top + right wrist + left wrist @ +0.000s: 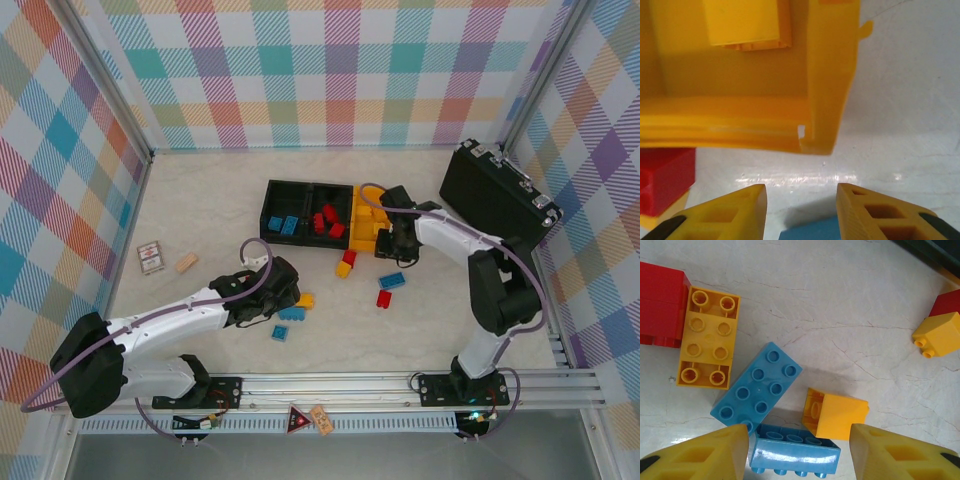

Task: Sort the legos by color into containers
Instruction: Rotate the container at the top-center of the table.

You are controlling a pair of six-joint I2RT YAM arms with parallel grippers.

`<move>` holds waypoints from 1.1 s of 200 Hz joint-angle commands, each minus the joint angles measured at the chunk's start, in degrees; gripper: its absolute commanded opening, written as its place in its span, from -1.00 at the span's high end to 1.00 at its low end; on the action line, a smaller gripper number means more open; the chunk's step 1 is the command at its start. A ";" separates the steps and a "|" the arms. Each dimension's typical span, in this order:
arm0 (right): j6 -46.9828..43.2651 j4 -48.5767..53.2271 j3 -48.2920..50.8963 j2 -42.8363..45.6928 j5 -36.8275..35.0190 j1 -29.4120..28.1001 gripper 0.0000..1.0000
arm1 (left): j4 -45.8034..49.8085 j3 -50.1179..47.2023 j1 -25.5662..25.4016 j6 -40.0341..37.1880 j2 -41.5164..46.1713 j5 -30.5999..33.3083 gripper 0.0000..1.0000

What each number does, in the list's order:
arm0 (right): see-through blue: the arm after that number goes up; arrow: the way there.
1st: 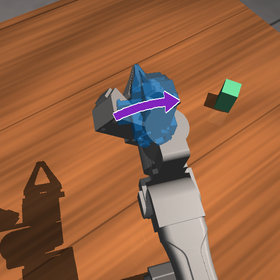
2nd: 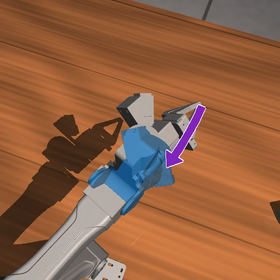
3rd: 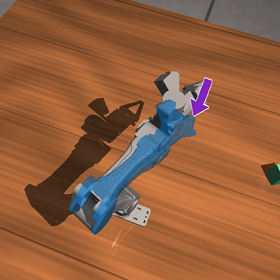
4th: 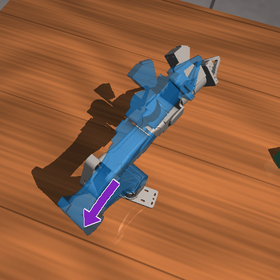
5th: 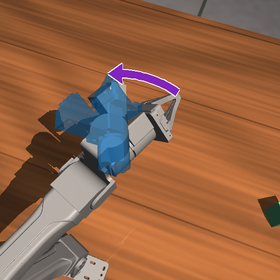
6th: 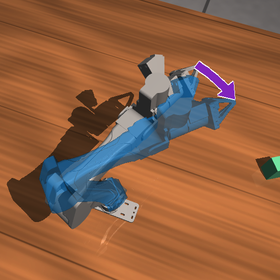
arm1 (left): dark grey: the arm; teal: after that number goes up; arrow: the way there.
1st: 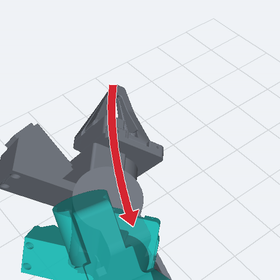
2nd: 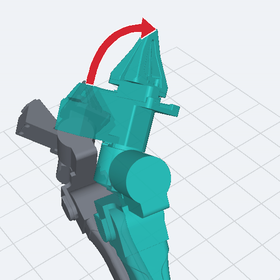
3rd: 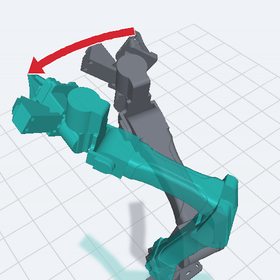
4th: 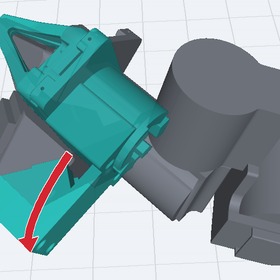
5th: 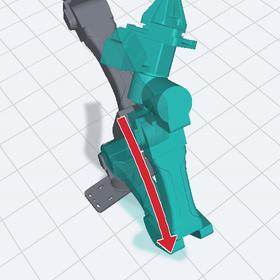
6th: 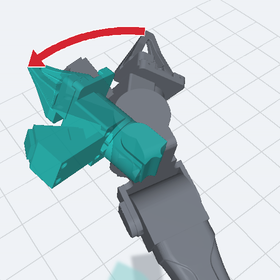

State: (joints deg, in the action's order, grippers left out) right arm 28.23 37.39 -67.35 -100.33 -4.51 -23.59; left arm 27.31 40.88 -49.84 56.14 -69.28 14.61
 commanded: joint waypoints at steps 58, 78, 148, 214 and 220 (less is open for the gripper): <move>0.26 -2.05 -3.34 -3.07 -0.32 3.10 0.19 | 0.37 1.01 -0.18 0.55 -0.04 0.40 -0.11; 0.54 -1.44 -3.88 -4.00 -0.03 4.00 0.19 | 0.01 1.37 -0.17 0.46 -0.91 -0.09 -0.11; 0.87 2.03 2.84 8.37 2.55 3.99 0.04 | 0.31 2.60 -0.17 -0.73 -0.49 0.08 -0.11; 9.84 2.80 13.65 17.75 8.37 4.00 -0.41 | -3.94 5.16 -0.84 -4.04 -5.09 -3.25 -0.11; 11.12 1.71 14.67 17.80 8.95 4.00 -0.42 | -4.44 5.20 -0.99 -4.07 -5.65 -3.58 -0.11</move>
State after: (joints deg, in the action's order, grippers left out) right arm 33.21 39.86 -56.47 -83.35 0.23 -19.81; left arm 24.93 44.31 -49.87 53.45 -73.03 12.67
